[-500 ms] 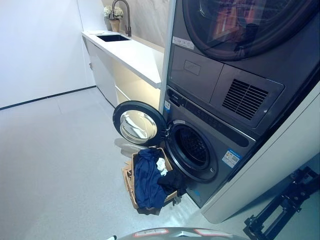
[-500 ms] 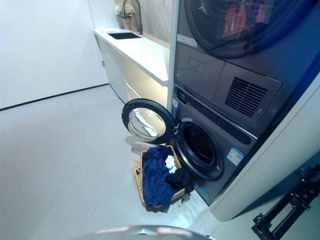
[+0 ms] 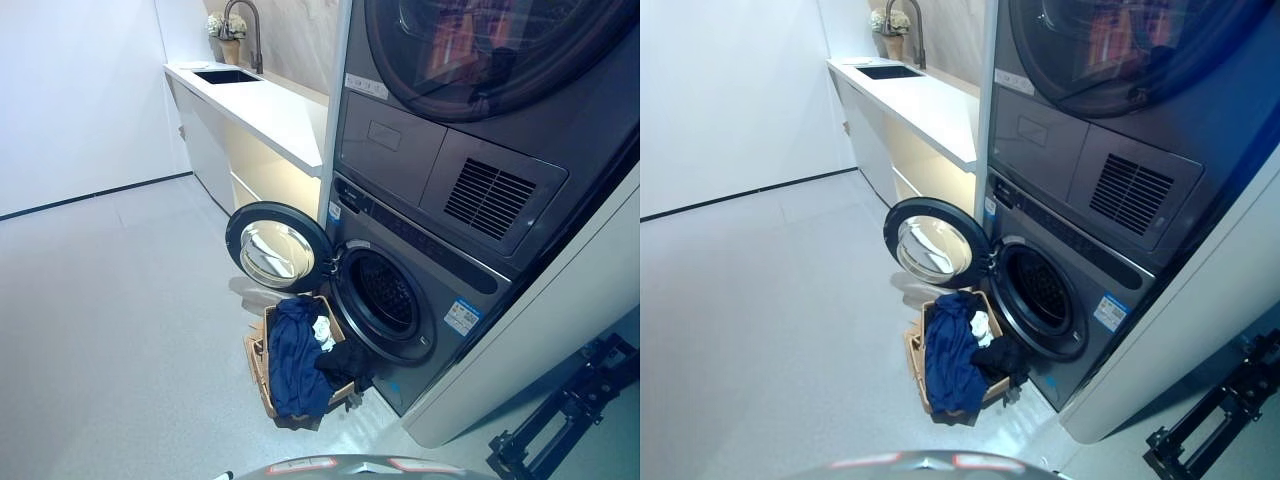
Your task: Put the clothes in the basket into the washing machine.
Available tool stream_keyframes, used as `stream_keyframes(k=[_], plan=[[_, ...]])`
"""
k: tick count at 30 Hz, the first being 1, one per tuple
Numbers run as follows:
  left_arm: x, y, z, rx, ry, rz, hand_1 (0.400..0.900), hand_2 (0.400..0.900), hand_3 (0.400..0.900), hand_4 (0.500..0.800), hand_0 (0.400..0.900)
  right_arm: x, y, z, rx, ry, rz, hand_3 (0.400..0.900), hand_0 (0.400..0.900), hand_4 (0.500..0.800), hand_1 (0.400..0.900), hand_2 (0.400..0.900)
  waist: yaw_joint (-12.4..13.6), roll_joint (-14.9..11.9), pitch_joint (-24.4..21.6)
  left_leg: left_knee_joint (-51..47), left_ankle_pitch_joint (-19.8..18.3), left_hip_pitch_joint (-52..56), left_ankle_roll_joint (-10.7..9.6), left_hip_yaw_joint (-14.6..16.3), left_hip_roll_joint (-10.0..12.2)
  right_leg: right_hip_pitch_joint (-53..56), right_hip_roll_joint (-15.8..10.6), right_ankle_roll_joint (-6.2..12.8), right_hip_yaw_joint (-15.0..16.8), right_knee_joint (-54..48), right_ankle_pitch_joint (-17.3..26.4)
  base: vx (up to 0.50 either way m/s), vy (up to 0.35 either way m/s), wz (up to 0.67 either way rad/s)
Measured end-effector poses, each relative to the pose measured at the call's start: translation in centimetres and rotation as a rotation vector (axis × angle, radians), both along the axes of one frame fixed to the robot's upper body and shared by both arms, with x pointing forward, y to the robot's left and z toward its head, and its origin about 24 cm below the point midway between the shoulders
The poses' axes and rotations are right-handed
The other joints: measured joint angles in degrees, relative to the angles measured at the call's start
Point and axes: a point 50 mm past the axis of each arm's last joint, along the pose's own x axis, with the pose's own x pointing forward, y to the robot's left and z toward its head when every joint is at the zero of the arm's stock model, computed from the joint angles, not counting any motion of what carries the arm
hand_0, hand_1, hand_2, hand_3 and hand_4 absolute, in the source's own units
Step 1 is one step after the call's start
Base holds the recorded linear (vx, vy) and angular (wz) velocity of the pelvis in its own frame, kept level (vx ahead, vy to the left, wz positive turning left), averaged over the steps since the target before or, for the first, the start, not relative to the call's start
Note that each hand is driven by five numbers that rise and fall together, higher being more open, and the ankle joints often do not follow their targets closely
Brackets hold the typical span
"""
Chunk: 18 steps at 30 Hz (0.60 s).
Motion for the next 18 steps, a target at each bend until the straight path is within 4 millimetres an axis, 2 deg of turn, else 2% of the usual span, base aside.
stream_keyframes(k=[11,16,17,18], plan=[[0.2,0.0,0.0,0.001,-0.003,-0.004,0.9,0.9,0.9,0.8,0.9,0.3,0.0,0.0,0.0,-0.008,0.002,0.9,0.9,0.8,0.9,0.9,0.0,0.0,0.6,0.0,0.1,-1.2,0.1,0.1,0.0,-1.7,0.1,0.01,0.2,1.0,0.0,-0.03,-0.042,-0.02],[1.8,-0.1,0.1,-0.001,-0.041,-0.008,0.9,0.9,0.9,0.8,0.9,1.5,-0.1,0.1,-0.002,-0.035,0.009,0.9,0.9,0.8,0.9,0.9,0.0,1.4,4.0,0.7,0.7,-3.2,-0.4,-0.3,0.7,-3.5,1.2,-0.43,1.0,2.0,-0.2,-0.02,-0.187,0.08],[2.1,0.0,0.1,0.001,-0.049,-0.004,0.9,0.9,0.9,0.8,0.9,1.8,0.0,0.1,0.0,-0.042,0.011,0.9,0.9,0.8,0.9,0.9,0.0,1.6,4.6,2.8,-0.3,-5.1,-0.7,-0.9,1.0,-5.0,1.6,-2.06,1.2,4.2,-1.6,-0.01,-0.14,0.15],[3.2,0.0,0.2,0.0,-0.078,0.003,0.9,0.9,0.9,0.8,0.9,2.3,0.0,0.1,-0.001,-0.052,0.014,0.9,0.9,0.8,0.9,0.9,-0.2,1.5,6.2,5.7,-1.4,-6.4,-1.1,-1.8,0.9,-4.9,1.3,-2.1,1.1,4.5,-2.3,-0.02,-0.138,0.19]])
